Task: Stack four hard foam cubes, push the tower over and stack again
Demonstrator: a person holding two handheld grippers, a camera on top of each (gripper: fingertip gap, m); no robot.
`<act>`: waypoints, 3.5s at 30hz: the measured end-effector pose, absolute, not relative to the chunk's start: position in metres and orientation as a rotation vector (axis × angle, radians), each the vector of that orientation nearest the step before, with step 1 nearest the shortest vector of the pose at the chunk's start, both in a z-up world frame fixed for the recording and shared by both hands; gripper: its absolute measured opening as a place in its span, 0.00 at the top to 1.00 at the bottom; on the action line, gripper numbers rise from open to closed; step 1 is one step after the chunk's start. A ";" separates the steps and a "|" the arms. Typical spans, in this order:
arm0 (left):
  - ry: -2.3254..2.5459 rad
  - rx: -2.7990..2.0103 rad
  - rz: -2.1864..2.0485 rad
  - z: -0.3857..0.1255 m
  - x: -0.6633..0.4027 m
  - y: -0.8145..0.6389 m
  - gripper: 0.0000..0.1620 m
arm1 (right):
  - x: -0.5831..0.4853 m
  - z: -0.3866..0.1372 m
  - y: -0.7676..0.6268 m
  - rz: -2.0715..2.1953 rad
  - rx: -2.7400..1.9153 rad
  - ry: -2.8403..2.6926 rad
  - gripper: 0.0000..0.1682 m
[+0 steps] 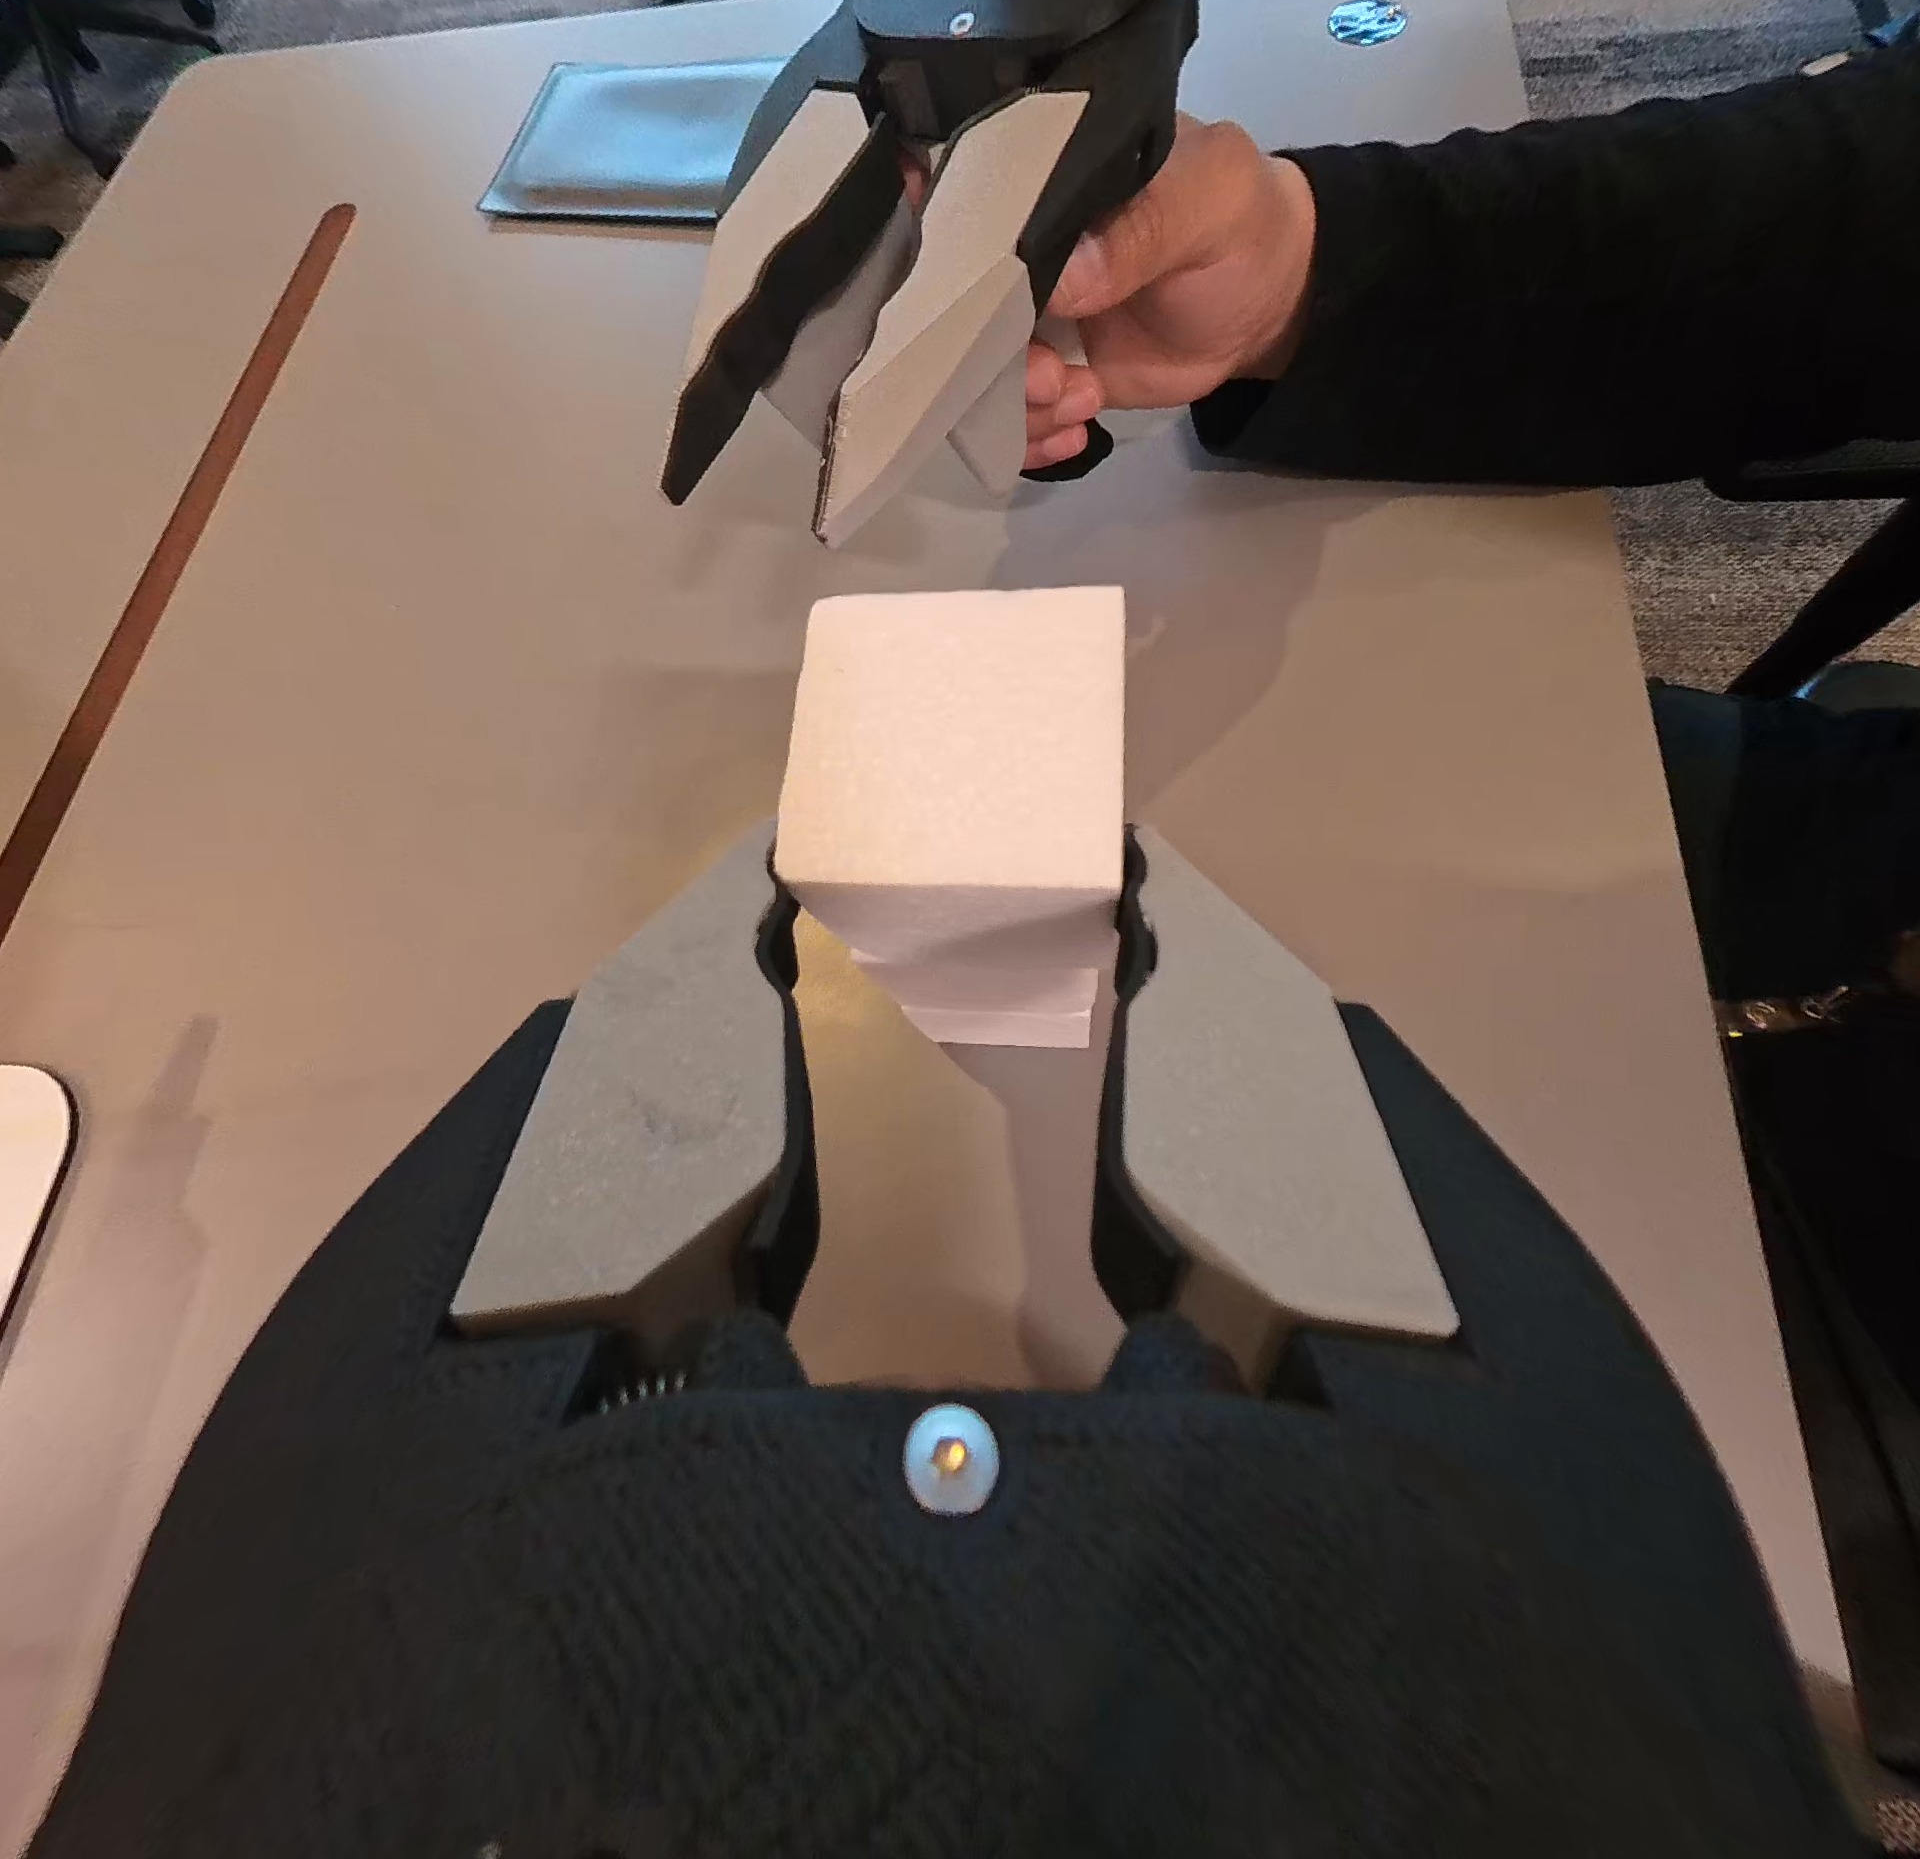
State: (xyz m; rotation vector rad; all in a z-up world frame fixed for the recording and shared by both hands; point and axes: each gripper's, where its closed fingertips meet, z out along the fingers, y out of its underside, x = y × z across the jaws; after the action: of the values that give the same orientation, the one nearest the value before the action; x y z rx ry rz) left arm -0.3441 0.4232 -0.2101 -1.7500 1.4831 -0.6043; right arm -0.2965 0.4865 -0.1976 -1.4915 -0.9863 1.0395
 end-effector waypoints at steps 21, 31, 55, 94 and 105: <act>0.925 -1.673 -0.674 -0.148 -0.419 0.463 0.41 | -0.295 -0.195 0.486 1.045 -1.484 -0.978 0.77; 0.393 -1.696 -0.616 -0.134 -0.546 0.500 0.40 | -0.295 -0.196 0.486 1.046 -1.486 -0.977 0.77; 0.117 -2.246 -0.056 -0.255 -0.606 0.555 0.43 | -0.303 -0.209 0.483 1.014 -1.517 -1.042 0.77; 0.881 -2.162 -0.150 -0.292 -0.493 0.526 0.44 | -0.301 -0.200 0.480 1.017 -1.489 -1.029 0.77; 0.468 -2.330 -0.178 -0.284 -0.507 0.522 0.52 | -0.302 -0.202 0.480 1.011 -1.495 -1.034 0.77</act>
State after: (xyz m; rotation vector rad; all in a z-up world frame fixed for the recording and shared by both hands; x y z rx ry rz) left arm -0.5070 0.5219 -0.2843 -2.3299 0.4680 -0.1783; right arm -0.3020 0.4803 -0.2019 -1.4949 -1.0343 1.0114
